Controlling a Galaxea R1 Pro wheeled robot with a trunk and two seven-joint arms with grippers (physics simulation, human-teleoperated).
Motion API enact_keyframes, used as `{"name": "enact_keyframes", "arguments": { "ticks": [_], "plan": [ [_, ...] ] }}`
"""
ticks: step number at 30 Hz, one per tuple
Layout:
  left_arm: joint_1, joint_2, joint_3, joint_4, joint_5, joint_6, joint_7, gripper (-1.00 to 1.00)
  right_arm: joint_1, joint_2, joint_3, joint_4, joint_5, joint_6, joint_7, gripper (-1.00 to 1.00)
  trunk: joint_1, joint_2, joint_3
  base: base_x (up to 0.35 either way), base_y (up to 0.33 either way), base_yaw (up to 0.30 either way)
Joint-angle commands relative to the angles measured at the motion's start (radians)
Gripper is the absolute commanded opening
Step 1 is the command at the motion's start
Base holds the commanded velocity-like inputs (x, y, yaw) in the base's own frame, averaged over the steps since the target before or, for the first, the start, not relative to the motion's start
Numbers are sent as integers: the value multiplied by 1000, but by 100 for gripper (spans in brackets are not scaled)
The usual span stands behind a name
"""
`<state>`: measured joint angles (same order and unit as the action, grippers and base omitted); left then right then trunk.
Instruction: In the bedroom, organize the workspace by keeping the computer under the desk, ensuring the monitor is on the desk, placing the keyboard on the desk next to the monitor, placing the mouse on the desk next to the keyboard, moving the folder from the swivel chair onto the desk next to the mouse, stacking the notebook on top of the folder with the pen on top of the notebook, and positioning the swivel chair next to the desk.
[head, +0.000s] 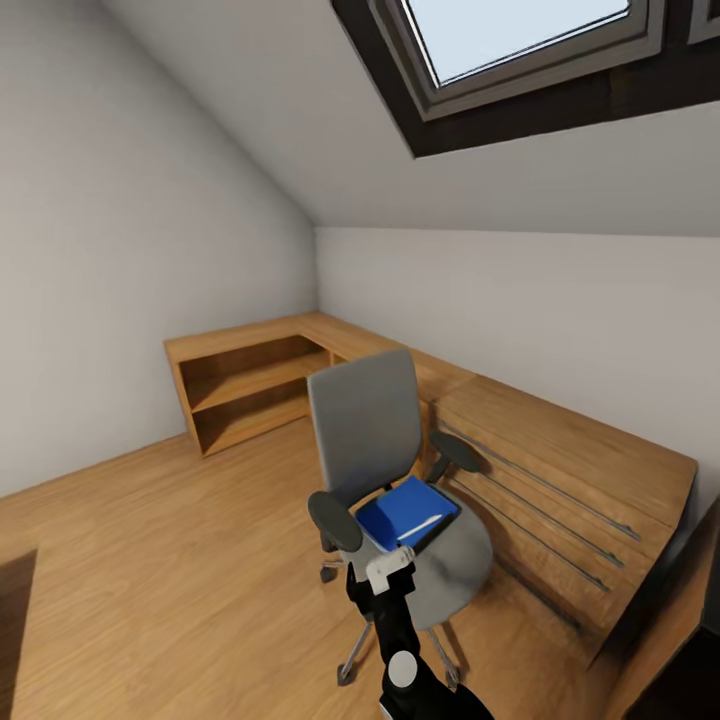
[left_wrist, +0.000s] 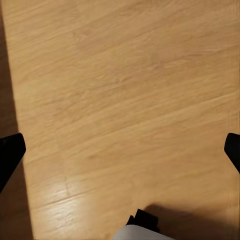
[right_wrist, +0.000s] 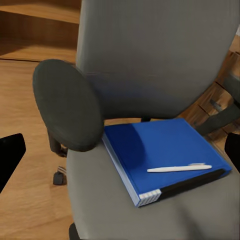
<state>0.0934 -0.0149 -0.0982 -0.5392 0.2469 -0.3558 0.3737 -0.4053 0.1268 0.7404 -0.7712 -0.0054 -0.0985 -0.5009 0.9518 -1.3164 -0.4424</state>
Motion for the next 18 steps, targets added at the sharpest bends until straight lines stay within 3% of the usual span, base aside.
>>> {"name": "enact_keyframes", "arguments": {
  "ticks": [1, 18],
  "plan": [
    [0, 1, -8, -1, 10, -3, 7, 100, -1, -1, 4, 1, -1, -2, -7, 100, 0, -1, -1, 126, 16, 0],
    [0, 1, -8, -1, 10, -3, 7, 100, -1, -10, 2, 1, -1, -3, -7, 100, 0, -1, -1, 35, 2, 0]
  ]
}}
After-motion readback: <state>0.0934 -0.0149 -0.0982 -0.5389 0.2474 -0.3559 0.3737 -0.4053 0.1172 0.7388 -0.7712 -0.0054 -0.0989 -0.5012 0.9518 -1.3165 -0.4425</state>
